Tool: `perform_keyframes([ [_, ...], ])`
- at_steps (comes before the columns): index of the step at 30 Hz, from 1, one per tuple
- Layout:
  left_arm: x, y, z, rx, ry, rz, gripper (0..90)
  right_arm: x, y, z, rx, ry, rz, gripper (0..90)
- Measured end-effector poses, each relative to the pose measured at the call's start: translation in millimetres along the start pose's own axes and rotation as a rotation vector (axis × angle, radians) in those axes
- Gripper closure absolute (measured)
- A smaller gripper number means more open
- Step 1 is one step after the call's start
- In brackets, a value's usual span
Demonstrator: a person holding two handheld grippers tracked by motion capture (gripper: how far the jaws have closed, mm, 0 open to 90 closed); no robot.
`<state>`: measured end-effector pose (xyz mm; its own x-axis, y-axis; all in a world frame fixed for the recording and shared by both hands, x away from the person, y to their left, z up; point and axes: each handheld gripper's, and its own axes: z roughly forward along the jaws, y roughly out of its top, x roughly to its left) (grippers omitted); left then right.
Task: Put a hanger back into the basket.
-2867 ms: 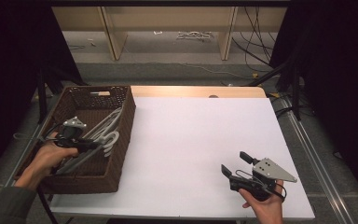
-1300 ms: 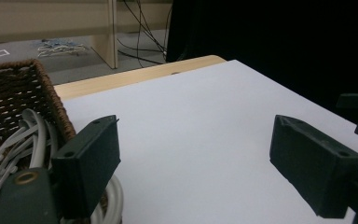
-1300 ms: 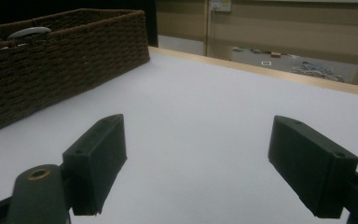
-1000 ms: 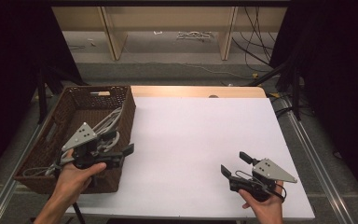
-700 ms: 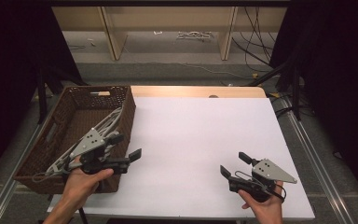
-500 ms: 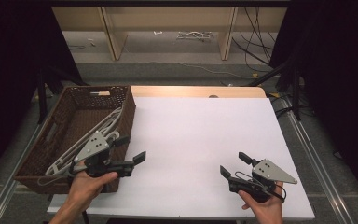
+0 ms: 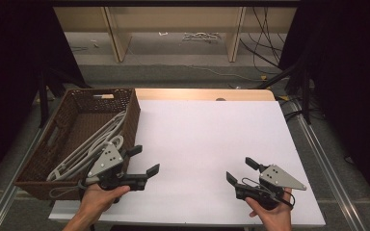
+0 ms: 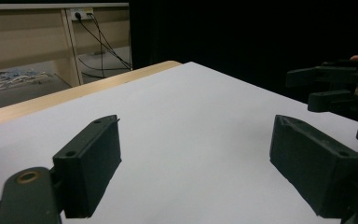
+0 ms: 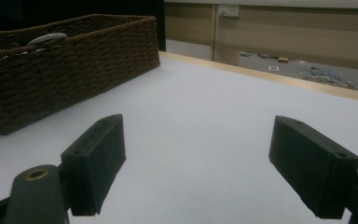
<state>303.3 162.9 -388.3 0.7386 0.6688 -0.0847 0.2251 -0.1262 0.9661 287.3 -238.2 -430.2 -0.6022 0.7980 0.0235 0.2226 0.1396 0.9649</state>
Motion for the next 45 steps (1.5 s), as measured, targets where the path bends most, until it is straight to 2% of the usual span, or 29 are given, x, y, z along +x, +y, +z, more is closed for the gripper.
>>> perform_keyframes([
  [6,-3.7,-6.5,1.8,-0.003,0.005,0.016,16.4,1.7,0.2,0.4,-0.004,0.010,-0.001,18.1],
  [7,-3.7,-7.6,1.8,-0.004,0.001,0.018,16.4,2.0,-0.2,1.9,-0.022,0.017,0.000,17.8],
  [12,-2.0,-15.2,2.2,-0.013,0.001,0.031,16.5,4.3,0.6,0.7,-0.001,0.026,-0.003,17.0],
  [17,0.2,-27.7,0.3,0.000,0.017,0.058,16.9,6.8,0.8,1.9,-0.010,0.040,-0.002,16.5],
  [18,1.0,-30.3,-0.5,0.003,0.018,0.060,17.0,6.9,1.1,0.7,0.009,0.036,-0.009,16.4],
  [22,2.5,-38.8,-2.6,-0.001,0.002,0.048,17.0,8.0,1.3,0.6,0.006,0.042,-0.009,16.4],
  [24,2.8,-41.1,-4.2,-0.002,-0.001,0.054,17.2,8.9,1.2,1.0,-0.009,0.046,-0.010,16.4],
  [27,2.2,-44.8,-8.2,-0.010,-0.007,0.049,17.2,10.2,0.9,0.4,0.003,0.048,-0.012,16.1],
  [30,1.5,-49.9,-10.6,-0.022,0.022,0.047,17.5,11.4,0.0,1.3,0.021,0.050,-0.013,15.9],
  [31,1.6,-50.7,-11.7,-0.007,0.029,0.051,17.6,12.1,-0.8,3.0,0.008,0.054,-0.012,15.9],
  [32,0.8,-52.2,-11.3,-0.007,0.036,0.038,17.6,12.5,-0.8,2.4,0.020,0.054,-0.015,15.9],
  [34,1.3,-53.2,-11.4,0.002,0.037,0.047,17.4,13.3,-0.5,0.4,0.036,0.050,-0.017,15.9],
  [37,1.1,-53.4,-13.1,0.000,0.045,0.036,17.5,15.3,-1.0,-0.1,0.016,0.059,-0.009,15.9],
  [38,0.9,-53.5,-13.8,-0.007,0.047,0.025,17.5,16.0,-1.1,-0.9,0.017,0.050,-0.010,15.9],
  [41,1.7,-52.8,-14.7,-0.010,0.044,0.025,17.5,18.1,-1.3,-1.1,0.026,0.065,-0.015,16.0],
  [45,1.7,-53.2,-12.7,0.001,0.040,0.031,17.3,13.6,-3.7,3.5,0.038,0.070,-0.012,15.9],
])
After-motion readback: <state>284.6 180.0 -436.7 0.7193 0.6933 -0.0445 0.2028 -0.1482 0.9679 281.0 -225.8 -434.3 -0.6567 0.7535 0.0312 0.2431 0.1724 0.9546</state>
